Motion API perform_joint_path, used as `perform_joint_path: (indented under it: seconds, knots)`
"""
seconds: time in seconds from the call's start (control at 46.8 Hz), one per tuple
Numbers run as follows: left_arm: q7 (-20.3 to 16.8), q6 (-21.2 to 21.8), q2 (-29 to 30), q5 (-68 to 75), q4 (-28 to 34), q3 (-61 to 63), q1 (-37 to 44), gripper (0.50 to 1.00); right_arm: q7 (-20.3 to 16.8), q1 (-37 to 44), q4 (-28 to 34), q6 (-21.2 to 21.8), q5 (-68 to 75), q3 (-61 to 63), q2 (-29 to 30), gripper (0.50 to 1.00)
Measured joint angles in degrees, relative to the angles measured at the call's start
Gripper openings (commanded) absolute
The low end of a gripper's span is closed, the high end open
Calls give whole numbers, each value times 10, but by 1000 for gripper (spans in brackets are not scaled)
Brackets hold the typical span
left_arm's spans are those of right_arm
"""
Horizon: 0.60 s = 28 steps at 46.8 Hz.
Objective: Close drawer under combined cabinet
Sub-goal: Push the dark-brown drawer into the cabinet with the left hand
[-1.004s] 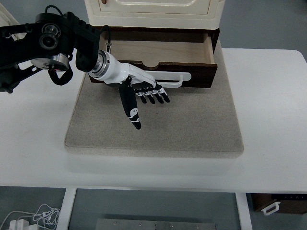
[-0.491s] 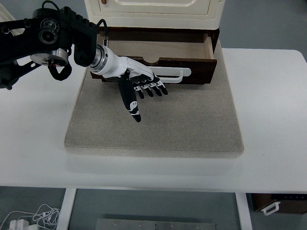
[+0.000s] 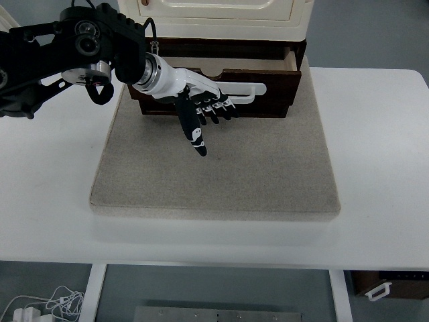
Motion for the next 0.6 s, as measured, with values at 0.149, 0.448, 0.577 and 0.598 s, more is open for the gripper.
perform_joint_path:
  seconds: [0.149, 0.448, 0.577, 0.598]
  knots:
    - [-1, 7, -1, 1, 15, 0, 0, 1000, 0, 0, 0, 0, 0, 0, 0, 952]
    - [-3, 37, -2, 19, 31, -2, 1, 1000, 0, 0, 0, 0, 0, 0, 0, 952]
    - [-3, 48, -10, 19, 32, -2, 1, 1000, 0, 0, 0, 0, 0, 0, 0, 952]
    - [-3, 50, -14, 20, 33, -2, 1, 1000, 0, 0, 0, 0, 0, 0, 0, 952]
